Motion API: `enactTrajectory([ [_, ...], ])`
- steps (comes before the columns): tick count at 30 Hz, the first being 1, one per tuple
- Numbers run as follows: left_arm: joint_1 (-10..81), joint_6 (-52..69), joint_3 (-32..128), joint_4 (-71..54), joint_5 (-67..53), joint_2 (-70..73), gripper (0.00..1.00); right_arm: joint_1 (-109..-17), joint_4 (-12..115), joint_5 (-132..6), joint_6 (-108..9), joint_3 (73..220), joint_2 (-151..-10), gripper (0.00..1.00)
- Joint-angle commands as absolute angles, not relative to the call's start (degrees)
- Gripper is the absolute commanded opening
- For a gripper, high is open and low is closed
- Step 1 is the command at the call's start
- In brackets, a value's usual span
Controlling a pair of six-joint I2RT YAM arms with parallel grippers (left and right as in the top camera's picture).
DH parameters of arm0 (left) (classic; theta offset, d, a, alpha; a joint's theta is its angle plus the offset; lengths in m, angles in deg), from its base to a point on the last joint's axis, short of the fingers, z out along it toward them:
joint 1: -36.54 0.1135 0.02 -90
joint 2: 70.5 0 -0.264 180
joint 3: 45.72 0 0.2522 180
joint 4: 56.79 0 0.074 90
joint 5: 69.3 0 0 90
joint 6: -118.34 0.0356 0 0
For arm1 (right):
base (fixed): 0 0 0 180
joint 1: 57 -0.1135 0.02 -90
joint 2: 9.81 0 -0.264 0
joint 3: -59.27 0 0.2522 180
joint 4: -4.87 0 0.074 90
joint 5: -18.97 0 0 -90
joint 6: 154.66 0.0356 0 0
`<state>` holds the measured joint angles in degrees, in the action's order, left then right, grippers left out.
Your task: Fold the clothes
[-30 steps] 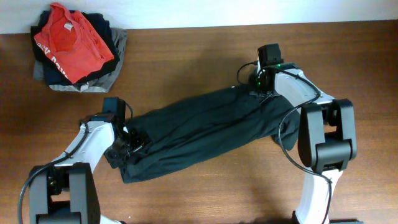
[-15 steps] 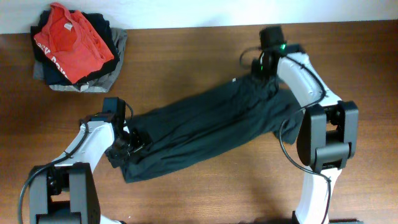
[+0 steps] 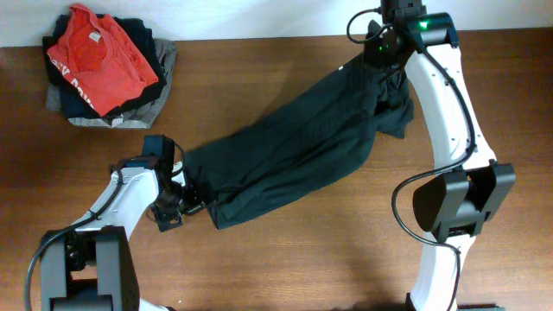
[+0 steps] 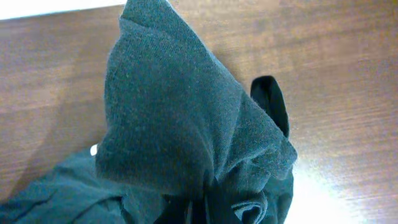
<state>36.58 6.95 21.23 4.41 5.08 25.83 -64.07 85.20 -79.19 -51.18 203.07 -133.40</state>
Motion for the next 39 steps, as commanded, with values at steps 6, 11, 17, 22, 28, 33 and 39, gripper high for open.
enactTrajectory([
  [6, 31.7, 8.0, 22.3, 3.9, -4.2, 26.4, 0.99, -64.5, 85.6, -80.7, -50.7, 204.2, -132.1, 0.04],
  [11, 29.5, 4.9, 22.6, 3.2, -11.0, 26.4, 0.98, -64.5, 85.7, -80.7, -50.7, 204.2, -132.1, 0.04],
  [17, 29.5, 6.6, 25.8, 4.8, -11.0, 25.3, 0.94, -64.5, 85.8, -80.7, -50.7, 204.2, -132.1, 0.04],
  [22, 29.5, 6.9, 27.6, 5.6, -11.0, 22.8, 0.95, -64.5, 85.8, -80.7, -50.7, 204.2, -132.1, 0.04],
  [28, 29.5, 4.6, 27.1, 5.9, -11.0, 23.1, 0.96, -64.5, 86.1, -80.7, -50.7, 204.2, -132.1, 0.04],
  [33, 29.3, 5.3, 27.1, 4.1, -11.0, 23.3, 0.96, -64.5, 86.4, -80.7, -50.7, 204.2, -132.1, 0.04],
  [39, 27.4, 5.3, 27.1, 3.8, -9.3, 24.7, 0.96, -64.5, 86.5, -80.7, -50.7, 204.2, -132.1, 0.04],
])
